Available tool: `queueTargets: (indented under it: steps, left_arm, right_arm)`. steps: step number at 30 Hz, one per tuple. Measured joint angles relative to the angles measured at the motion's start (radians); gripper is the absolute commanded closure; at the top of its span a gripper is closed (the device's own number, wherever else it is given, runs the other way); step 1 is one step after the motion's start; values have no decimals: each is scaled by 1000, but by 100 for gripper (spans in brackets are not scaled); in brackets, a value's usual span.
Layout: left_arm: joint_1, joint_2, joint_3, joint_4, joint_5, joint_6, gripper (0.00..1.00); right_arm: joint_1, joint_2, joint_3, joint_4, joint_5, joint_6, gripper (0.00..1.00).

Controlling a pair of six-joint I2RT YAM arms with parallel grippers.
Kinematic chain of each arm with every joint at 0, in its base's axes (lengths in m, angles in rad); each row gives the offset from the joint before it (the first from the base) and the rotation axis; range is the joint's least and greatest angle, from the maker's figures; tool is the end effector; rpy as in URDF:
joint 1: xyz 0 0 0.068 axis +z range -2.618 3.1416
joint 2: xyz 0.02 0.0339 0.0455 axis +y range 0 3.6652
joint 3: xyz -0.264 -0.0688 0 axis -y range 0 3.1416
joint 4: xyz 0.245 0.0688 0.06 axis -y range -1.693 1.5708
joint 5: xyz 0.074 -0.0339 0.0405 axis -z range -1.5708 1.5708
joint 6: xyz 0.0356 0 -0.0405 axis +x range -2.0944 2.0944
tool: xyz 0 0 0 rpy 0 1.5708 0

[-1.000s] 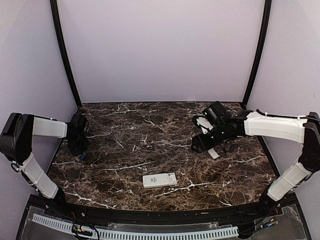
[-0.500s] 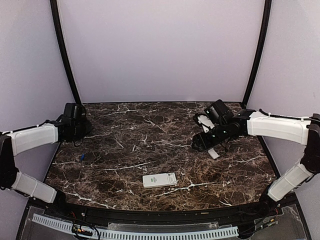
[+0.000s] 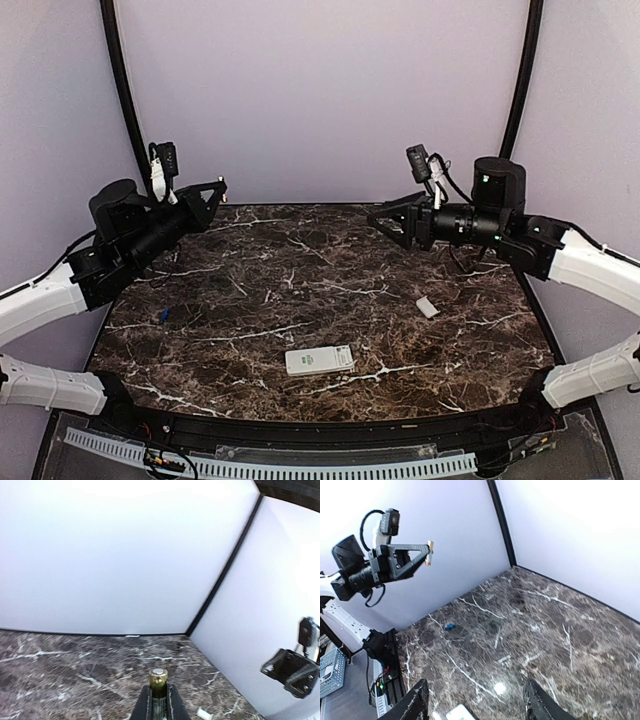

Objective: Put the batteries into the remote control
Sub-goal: Pass from the left arm to the right

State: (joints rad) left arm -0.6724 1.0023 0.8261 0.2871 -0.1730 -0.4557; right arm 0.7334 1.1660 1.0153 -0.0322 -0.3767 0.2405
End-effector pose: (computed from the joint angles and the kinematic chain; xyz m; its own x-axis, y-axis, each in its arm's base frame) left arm 0.1900 -0.1434 0.3642 -0.1334 -0.4480 -0.8841 0.4689 0.7574 -0.4545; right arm 0.1937 0.1922 0.3592 -0.3435 -0.0114 -0.9391 -0.8334 0.4648 0.2992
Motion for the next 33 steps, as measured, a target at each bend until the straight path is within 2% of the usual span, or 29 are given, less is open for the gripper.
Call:
queueTargets:
  steps: [5, 11, 14, 20, 26, 30, 33]
  left_arm:
    - [-87, 34, 0, 197, 190, 75, 100]
    - [-172, 95, -3, 391, 351, 154, 100]
    - [-194, 117, -10, 456, 402, 185, 100]
    - [-203, 140, -20, 514, 452, 229, 100]
    - [-203, 163, -26, 548, 475, 243, 100]
    - [-204, 179, -32, 579, 488, 240, 100]
    - [-207, 192, -32, 603, 495, 235, 100]
  right_arm:
    - [92, 105, 99, 126, -52, -18, 42]
    - [198, 254, 229, 183, -66, -44, 44]
    - [235, 303, 267, 206, -79, -51, 50]
    - [268, 360, 312, 254, -106, -64, 70]
    - [268, 371, 314, 281, -119, -73, 83]
    - [268, 373, 314, 281, -117, -83, 88]
    - [268, 373, 314, 282, -115, -87, 86]
